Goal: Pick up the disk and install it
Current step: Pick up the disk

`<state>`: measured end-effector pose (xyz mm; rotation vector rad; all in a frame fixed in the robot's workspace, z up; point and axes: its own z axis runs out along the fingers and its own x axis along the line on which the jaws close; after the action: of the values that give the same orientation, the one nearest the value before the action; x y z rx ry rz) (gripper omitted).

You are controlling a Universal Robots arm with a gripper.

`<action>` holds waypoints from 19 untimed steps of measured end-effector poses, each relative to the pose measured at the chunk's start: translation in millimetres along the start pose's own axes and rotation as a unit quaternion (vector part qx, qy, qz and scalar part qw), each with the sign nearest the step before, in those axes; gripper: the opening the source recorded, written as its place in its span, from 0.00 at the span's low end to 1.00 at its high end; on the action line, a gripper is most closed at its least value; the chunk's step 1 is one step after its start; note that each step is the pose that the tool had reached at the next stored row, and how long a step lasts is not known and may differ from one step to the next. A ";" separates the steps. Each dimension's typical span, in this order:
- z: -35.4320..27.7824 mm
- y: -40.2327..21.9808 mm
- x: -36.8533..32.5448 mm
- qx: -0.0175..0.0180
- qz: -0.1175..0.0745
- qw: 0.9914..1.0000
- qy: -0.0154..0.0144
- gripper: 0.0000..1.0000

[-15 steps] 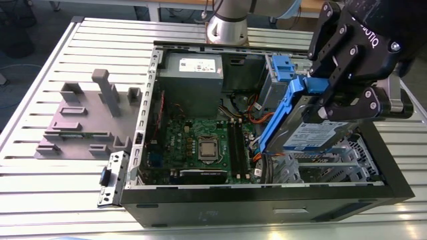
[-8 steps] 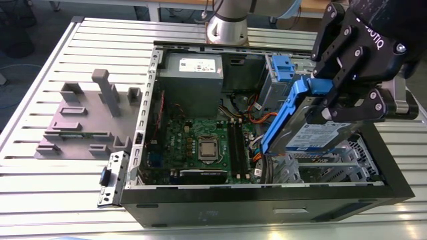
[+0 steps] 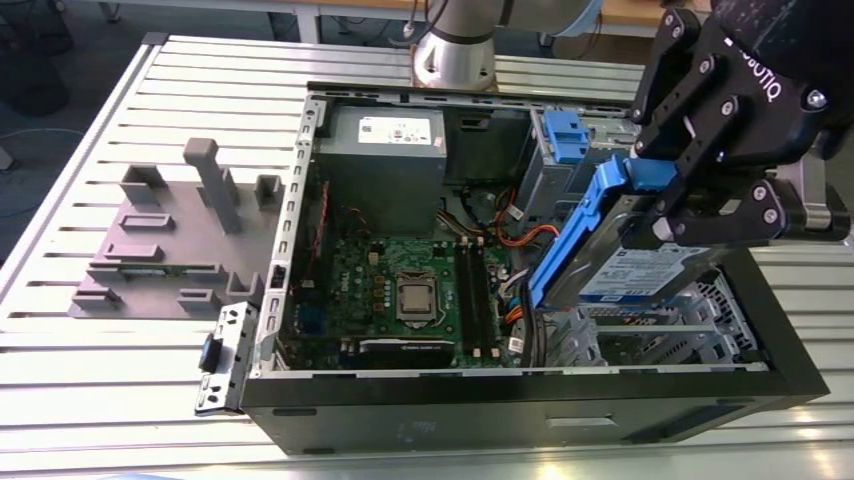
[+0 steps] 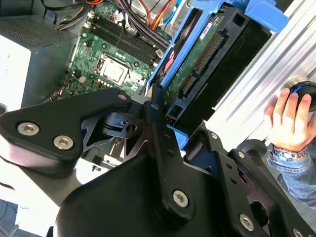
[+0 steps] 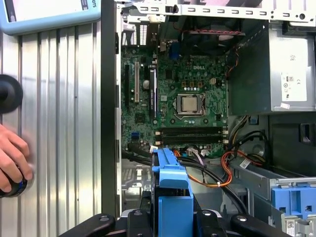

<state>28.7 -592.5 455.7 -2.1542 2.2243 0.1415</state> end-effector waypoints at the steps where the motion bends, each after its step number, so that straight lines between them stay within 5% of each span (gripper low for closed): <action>1: 0.0 -0.5 0.0 0.000 0.000 1.000 0.000 0.37; 19: 0.7 -9.6 0.9 0.000 0.000 1.000 0.000 0.37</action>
<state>38.2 -593.6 454.5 -2.1541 2.2244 0.1416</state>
